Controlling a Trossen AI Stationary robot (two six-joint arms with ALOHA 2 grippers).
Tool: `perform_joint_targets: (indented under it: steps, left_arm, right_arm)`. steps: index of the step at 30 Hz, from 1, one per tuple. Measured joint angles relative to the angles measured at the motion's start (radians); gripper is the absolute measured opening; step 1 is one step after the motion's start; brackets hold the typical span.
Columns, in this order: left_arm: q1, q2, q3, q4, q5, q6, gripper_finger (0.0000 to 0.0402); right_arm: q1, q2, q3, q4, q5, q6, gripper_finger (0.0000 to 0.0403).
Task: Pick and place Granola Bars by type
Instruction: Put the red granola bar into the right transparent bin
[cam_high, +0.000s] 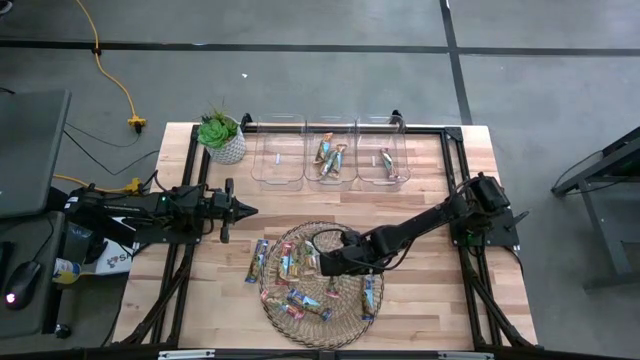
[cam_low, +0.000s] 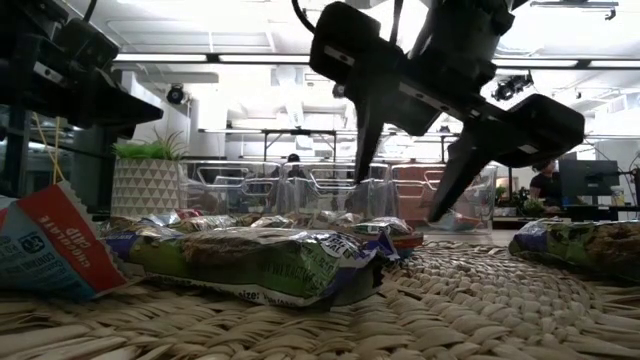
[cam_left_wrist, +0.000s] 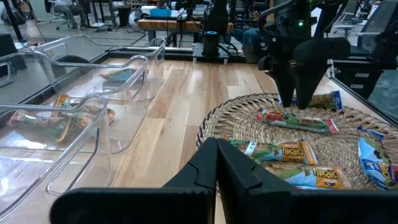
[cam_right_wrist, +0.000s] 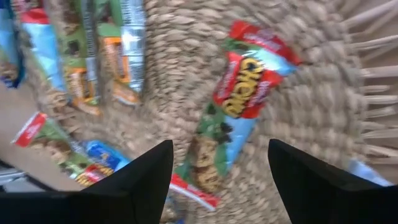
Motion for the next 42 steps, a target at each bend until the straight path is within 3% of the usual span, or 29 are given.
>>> perform_joint_targets:
  steps: [21,42]
  left_arm:
    - [0.0,0.0,0.0,0.0,0.0,0.0,0.0001]
    - [0.0,0.0,0.0,0.0,0.0,0.0,0.0001]
  right_arm:
    - [-0.041,0.055,0.0,0.068,0.028,-0.02,0.0248]
    - [-0.064,0.121,0.005,0.166,-0.009,-0.047,0.0248]
